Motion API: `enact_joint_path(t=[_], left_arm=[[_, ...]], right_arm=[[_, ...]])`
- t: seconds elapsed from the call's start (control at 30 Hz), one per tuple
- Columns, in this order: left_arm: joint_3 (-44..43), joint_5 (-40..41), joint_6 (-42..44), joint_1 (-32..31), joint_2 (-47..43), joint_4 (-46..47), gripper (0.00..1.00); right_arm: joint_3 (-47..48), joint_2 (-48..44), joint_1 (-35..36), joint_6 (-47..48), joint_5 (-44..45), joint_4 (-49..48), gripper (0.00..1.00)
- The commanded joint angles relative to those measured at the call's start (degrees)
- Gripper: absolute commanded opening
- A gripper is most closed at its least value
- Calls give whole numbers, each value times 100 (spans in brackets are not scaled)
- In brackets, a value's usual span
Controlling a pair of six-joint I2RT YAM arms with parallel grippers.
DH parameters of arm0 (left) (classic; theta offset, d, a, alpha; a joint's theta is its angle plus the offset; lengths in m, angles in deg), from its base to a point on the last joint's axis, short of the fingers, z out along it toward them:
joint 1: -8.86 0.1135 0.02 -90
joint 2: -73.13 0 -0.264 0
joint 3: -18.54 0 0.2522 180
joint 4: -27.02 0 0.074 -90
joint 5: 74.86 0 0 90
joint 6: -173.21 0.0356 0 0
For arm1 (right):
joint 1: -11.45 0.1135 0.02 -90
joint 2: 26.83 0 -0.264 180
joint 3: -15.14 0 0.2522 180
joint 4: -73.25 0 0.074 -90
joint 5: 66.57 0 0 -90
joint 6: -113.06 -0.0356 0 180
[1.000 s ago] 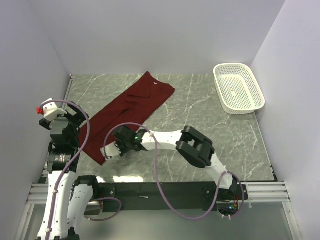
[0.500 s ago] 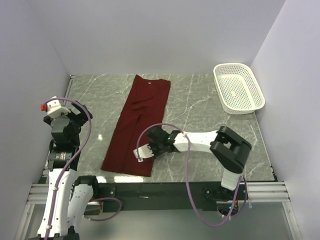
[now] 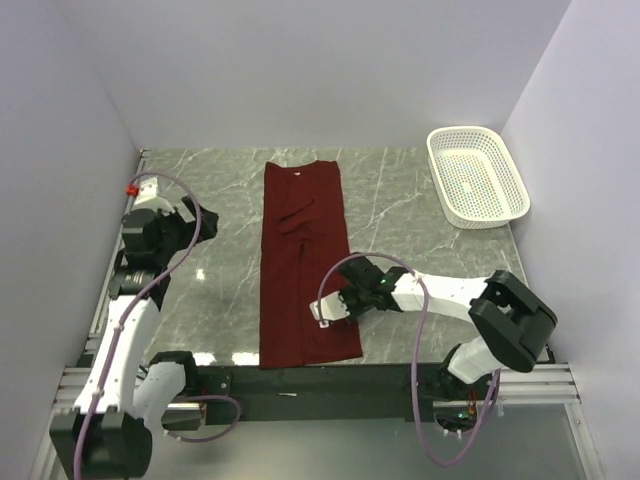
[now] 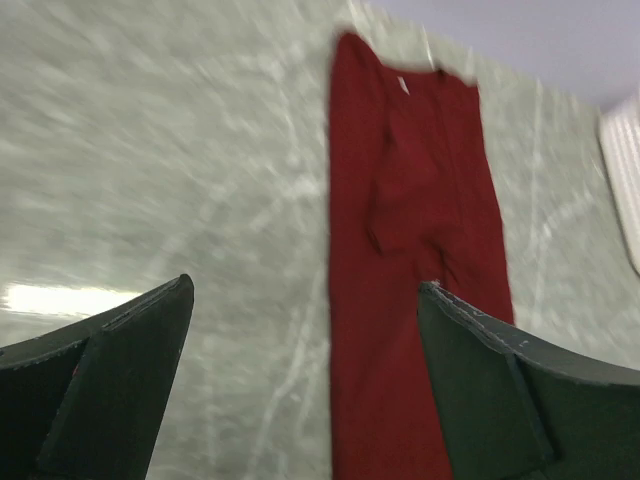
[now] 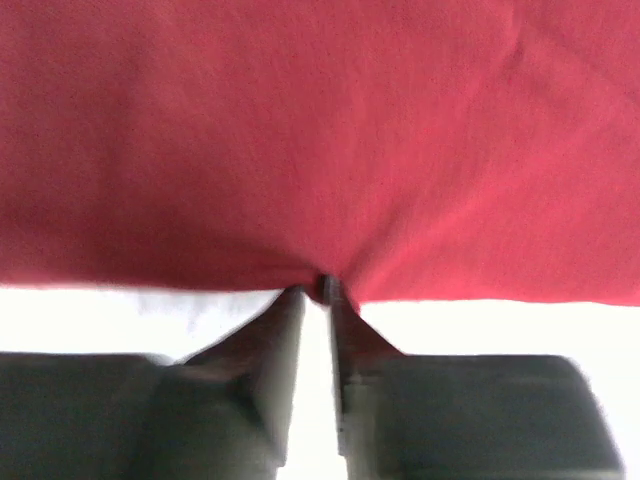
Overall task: Fold and stack the t-shirts
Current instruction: Fold the tshirt
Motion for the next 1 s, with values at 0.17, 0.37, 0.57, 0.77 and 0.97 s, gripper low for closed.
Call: enact_joint_path(t=[0.17, 0.37, 0.57, 0.77, 0.97], left_arm=[[-727, -1905, -876, -22, 1846, 403, 93], [-1658, -1845, -1071, -188, 3891, 659, 84], [-3328, -1589, -816, -417, 5957, 79, 71], [-4761, -1413, -675, -479, 7339, -562, 59], [-5553, -1598, -702, -619, 8052, -686, 57]], right_arm=[[583, -678, -930, -195, -258, 856, 61], [1963, -811, -1835, -1887, -1057, 1437, 69], [2167, -1039, -2617, -4384, -2305, 655, 72], [1948, -1188, -3715, -5153, -3800, 356, 71], [1649, -1373, -4287, -5294, -4231, 127, 70]])
